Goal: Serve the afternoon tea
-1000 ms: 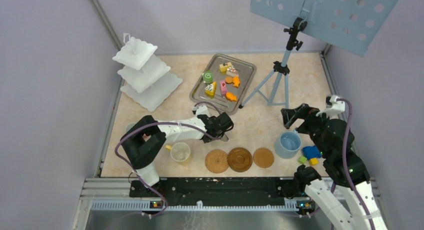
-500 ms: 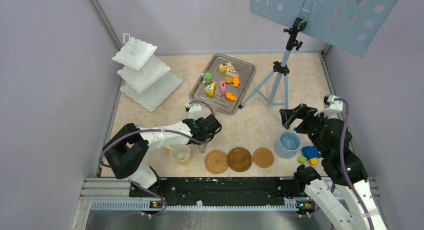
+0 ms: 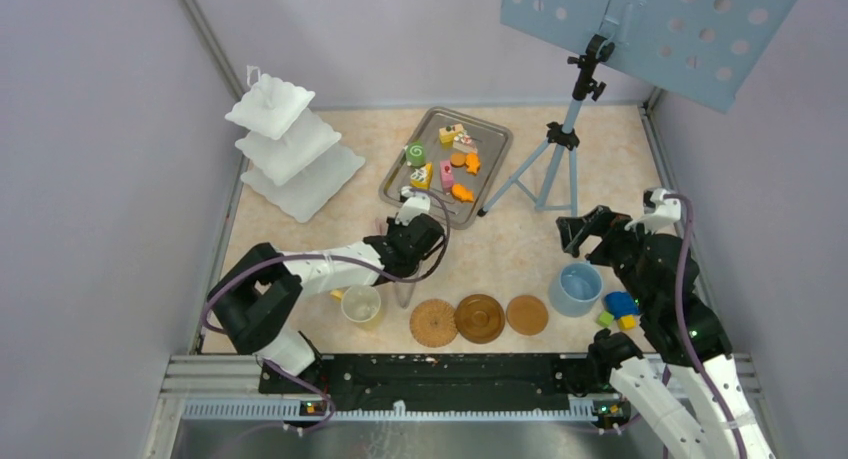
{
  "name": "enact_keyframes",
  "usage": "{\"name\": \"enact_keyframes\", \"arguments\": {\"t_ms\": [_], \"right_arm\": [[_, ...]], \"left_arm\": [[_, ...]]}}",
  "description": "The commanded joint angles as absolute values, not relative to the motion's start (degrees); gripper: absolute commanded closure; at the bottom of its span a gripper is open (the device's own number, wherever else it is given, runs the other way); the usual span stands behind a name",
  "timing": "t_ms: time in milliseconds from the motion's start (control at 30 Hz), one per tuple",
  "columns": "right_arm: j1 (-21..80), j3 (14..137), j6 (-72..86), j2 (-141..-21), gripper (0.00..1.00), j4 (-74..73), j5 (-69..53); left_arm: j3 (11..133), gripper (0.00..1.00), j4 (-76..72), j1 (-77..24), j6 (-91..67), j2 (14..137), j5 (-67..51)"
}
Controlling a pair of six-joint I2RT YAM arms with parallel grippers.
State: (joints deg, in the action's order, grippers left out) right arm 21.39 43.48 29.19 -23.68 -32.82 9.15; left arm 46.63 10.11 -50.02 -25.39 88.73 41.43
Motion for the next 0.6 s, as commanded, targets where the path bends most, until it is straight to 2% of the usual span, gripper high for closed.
{"name": "enact_keyframes", "arguments": {"t_ms": [0, 33, 100, 133, 167, 200, 233, 267, 333, 400, 567], "right_arm": [[21.98, 43.39, 29.27, -24.06, 0.01, -31.96, 9.24], [21.99, 43.48, 29.19, -24.0, 0.01, -32.27, 9.25], [22.01, 43.43, 29.09, -23.97, 0.01, -32.47, 9.5], [21.98, 43.34, 29.0, -23.99, 0.01, -32.45, 9.58], [22.05, 43.19, 29.0, -23.99, 0.01, -32.21, 9.56], [21.98, 42.97, 29.0, -24.01, 0.01, -31.99, 9.6], [22.01, 42.82, 29.07, -24.08, 0.01, -31.82, 9.57], [22.0, 42.62, 29.19, -24.08, 0.01, -31.5, 9.45], [21.97, 42.02, 29.44, -24.33, 0.01, -30.59, 8.66], [21.99, 41.61, 29.74, -24.71, 0.01, -29.79, 7.81], [21.97, 41.56, 29.85, -25.53, 0.01, -29.65, 6.45]], "left_arm": [[50.68, 1.0, 8.79, -49.66, -22.23, 89.2, 40.37], [51.32, 1.0, 11.38, -49.66, -24.61, 88.69, 40.91], [51.8, 0.87, 16.76, -49.66, -29.57, 87.33, 42.09], [51.75, 0.73, 20.02, -49.66, -33.78, 86.49, 43.0], [51.59, 0.49, 23.56, -49.66, -37.55, 85.57, 44.09], [51.42, 0.22, 26.87, -49.61, -41.17, 84.11, 45.0], [50.94, 0.13, 29.61, -49.62, -43.79, 82.97, 45.53], [50.3, 0.09, 31.33, -49.53, -45.97, 81.91, 45.65], [48.41, 0.05, 32.3, -48.73, -48.47, 79.95, 43.58], [45.95, 0.06, 29.67, -46.99, -48.92, 78.94, 39.36], [42.59, 0.27, 22.13, -44.27, -47.43, 80.69, 34.34]]}}
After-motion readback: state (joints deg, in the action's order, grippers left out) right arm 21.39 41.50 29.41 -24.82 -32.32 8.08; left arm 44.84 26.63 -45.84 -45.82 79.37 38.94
